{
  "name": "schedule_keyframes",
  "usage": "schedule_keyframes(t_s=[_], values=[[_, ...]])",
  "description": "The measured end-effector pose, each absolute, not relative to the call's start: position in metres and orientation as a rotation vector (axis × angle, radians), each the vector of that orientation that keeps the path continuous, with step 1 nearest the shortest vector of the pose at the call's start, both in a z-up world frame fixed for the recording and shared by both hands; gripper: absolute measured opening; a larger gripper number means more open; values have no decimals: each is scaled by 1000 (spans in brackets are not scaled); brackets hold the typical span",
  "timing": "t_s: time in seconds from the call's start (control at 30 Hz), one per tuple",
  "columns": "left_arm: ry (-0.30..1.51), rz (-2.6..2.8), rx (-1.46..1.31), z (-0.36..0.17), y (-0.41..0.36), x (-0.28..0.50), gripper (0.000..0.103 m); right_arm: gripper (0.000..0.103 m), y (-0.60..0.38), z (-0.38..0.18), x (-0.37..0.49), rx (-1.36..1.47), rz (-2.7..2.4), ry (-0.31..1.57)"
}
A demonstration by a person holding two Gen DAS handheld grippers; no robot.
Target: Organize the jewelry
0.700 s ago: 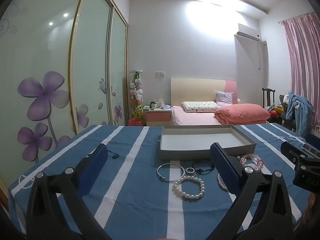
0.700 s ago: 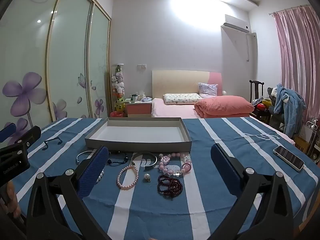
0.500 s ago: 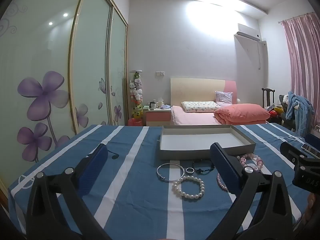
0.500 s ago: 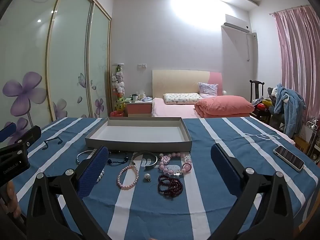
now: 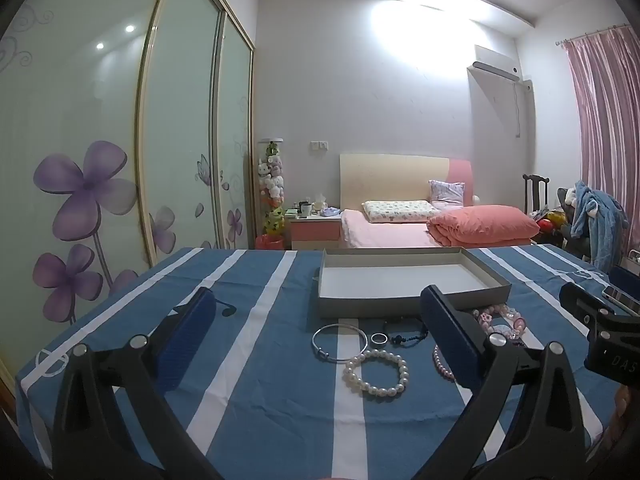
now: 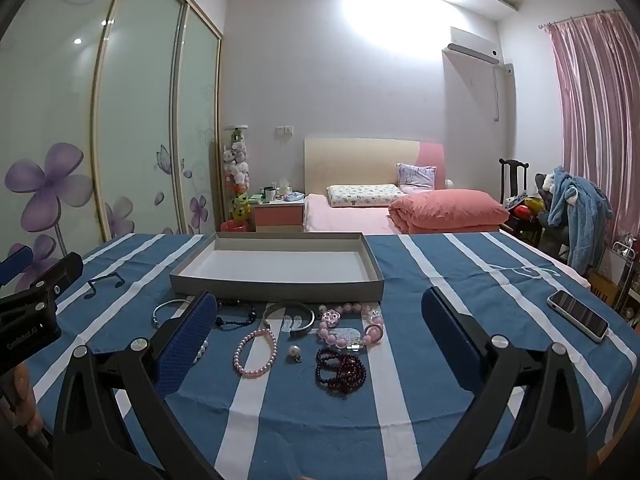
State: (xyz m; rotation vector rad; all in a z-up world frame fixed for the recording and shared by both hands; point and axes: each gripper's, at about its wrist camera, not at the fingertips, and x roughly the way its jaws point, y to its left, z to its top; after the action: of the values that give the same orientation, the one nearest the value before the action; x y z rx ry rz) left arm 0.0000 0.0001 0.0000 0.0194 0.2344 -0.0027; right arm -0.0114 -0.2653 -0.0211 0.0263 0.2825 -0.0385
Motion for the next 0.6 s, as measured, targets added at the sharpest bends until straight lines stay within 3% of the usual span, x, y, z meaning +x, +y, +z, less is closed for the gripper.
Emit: schedule_keyframes(t_s=[0.6], values=[[237,-2,20,0,0,0,99,101,-266,-21,-12,28,-38,285]])
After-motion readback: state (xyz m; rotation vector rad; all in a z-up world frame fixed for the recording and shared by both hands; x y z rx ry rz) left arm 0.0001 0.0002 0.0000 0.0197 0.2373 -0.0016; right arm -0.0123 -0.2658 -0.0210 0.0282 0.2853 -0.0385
